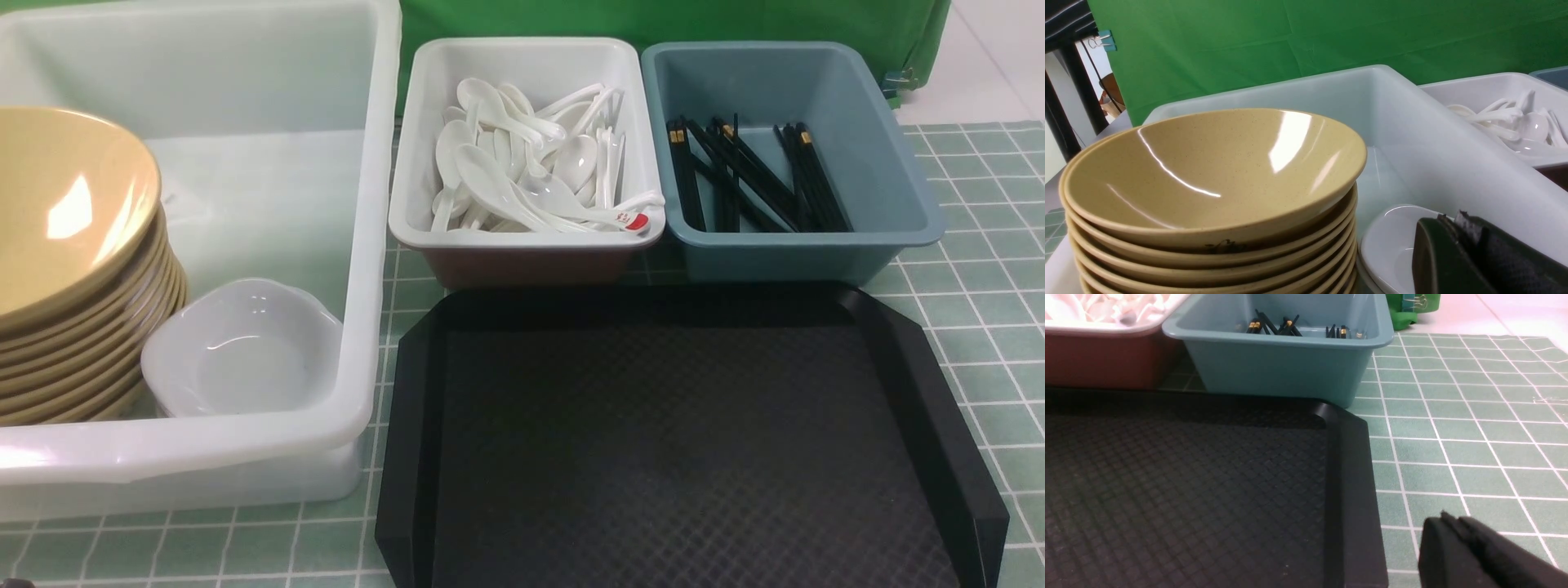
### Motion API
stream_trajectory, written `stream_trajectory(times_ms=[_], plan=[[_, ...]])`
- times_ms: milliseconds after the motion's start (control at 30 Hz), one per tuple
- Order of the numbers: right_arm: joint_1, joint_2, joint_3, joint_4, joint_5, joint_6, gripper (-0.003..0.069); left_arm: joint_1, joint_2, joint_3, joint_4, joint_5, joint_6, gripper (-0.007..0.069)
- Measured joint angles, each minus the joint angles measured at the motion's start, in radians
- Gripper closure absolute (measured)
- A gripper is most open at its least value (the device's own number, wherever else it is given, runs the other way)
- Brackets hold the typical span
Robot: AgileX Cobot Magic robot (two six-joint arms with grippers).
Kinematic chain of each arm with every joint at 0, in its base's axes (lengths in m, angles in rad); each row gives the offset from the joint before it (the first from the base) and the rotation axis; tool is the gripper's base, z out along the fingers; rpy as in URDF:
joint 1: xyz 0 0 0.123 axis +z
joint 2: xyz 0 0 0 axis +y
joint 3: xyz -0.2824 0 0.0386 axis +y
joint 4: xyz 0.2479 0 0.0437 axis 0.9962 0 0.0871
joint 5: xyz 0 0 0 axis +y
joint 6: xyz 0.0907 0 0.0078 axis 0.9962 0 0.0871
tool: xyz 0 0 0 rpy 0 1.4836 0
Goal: On blue table put chopsticks spoon bowls plates into blue grey white boxes.
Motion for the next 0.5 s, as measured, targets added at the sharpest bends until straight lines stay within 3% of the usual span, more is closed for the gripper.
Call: stream_trajectory(times_ms=[367,500], plan=[[0.0,0.0,0.0,0.0,0.0,0.0,0.059,0.014,-0.06,0.078,0.01,-0.011,-0.007,0.0623],[0.0,-0.001,0.0,0.0,0.001,0.0,0.0587,0.042,-0.066,0.179,0.009,-0.027,-0.11,0.0623]])
